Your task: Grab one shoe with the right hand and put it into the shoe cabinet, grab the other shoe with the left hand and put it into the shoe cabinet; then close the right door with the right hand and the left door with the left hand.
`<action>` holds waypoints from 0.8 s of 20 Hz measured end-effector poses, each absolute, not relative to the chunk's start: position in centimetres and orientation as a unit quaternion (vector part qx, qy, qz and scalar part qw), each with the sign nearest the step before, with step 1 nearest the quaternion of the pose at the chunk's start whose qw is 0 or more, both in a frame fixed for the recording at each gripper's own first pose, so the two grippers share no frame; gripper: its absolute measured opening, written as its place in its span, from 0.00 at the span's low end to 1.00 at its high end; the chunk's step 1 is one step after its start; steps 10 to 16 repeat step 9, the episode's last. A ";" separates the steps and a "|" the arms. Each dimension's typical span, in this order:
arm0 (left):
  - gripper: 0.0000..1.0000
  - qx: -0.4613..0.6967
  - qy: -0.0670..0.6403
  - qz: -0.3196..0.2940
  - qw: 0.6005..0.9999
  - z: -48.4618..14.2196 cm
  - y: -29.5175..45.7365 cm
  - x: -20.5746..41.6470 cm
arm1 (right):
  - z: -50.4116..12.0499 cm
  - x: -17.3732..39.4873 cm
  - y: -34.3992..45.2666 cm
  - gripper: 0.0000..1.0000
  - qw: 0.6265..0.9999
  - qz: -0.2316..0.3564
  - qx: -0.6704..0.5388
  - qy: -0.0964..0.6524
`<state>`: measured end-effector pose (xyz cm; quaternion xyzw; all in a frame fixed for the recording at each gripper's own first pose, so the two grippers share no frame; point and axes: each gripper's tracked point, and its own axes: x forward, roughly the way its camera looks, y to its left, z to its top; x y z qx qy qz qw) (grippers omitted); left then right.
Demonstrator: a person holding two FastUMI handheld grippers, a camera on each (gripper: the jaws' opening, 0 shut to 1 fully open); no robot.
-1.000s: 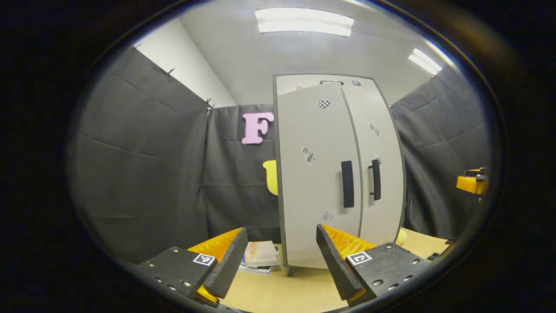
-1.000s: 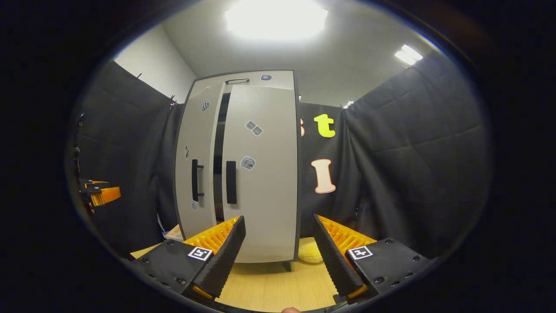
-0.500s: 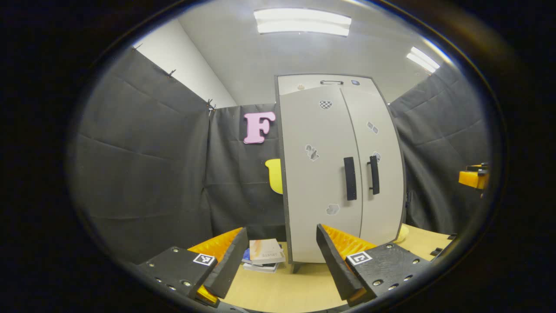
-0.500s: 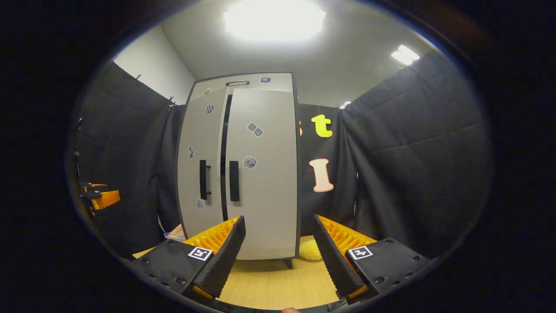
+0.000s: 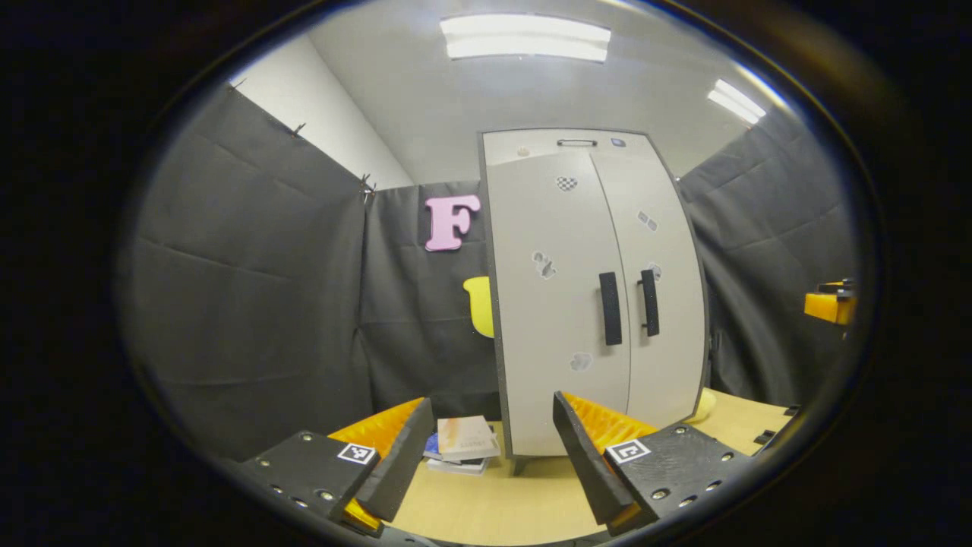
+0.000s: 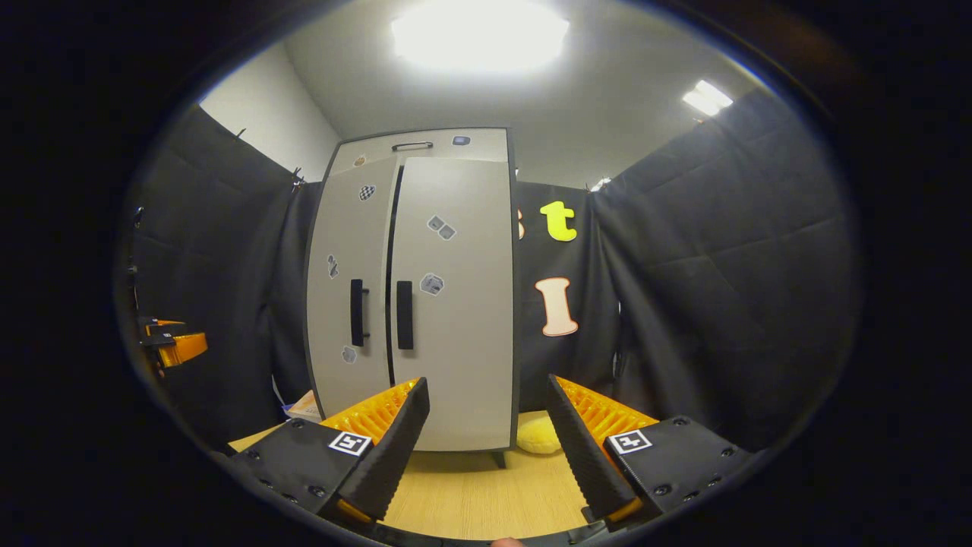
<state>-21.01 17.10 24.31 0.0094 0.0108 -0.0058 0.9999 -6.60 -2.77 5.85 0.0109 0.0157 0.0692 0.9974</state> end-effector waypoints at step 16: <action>0.99 0.008 0.013 -0.003 1.000 24.2 17.3 -21.5 | 6.1 -7.0 -3.3 0.98 0.997 0.068 0.014 0.015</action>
